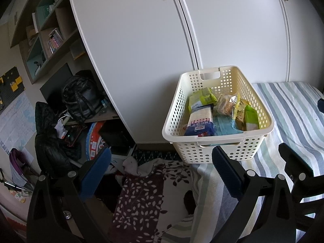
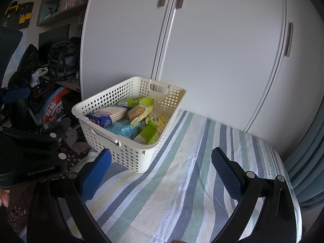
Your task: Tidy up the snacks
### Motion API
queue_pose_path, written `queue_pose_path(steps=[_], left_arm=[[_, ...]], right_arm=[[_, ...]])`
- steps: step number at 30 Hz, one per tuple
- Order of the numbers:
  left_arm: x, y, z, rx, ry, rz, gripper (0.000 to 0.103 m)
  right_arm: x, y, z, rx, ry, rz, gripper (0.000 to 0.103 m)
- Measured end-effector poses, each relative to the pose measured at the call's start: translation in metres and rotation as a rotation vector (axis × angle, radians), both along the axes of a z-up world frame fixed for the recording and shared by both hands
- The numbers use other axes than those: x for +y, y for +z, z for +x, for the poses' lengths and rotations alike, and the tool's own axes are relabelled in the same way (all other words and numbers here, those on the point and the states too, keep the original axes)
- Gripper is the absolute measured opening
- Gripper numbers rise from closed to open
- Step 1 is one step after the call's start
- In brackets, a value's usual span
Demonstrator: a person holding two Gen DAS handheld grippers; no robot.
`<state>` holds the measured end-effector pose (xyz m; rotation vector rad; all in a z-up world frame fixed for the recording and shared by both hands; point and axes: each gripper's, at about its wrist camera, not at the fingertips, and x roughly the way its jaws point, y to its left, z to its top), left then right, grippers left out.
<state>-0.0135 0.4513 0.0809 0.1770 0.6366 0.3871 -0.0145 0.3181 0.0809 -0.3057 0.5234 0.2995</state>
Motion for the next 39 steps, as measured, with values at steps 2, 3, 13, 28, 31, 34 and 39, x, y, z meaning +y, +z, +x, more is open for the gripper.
queue_pose_path(steps=[2,3,13,28,31,34,39], left_arm=[[0.0000,-0.0007,-0.0009,0.000,-0.002,0.001,0.101],[-0.0008,-0.0013,0.0006,0.001,-0.004,0.001,0.101],[-0.0017,-0.0017,0.0016,0.004,-0.007,0.004,0.101],[-0.0015,-0.0016,0.0033,0.009,-0.008,0.011,0.101],[-0.0005,-0.0017,0.0034,0.010,-0.010,0.013,0.101],[-0.0010,-0.0019,0.0038,0.010,-0.010,0.013,0.101],[-0.0016,-0.0019,0.0045,0.011,-0.011,0.015,0.101]], right_arm=[[-0.0002,-0.0002,-0.0002,-0.002,-0.001,0.000,0.098],[-0.0005,-0.0003,0.0002,-0.003,0.000,-0.002,0.098],[-0.0004,-0.0005,0.0003,-0.007,0.005,0.002,0.098],[0.0035,-0.0043,0.0050,-0.003,0.002,0.000,0.098],[0.0039,-0.0047,0.0050,-0.001,0.001,0.001,0.098],[0.0036,-0.0042,0.0054,-0.002,0.000,0.001,0.098],[0.0034,-0.0041,0.0041,-0.014,-0.004,-0.003,0.098]])
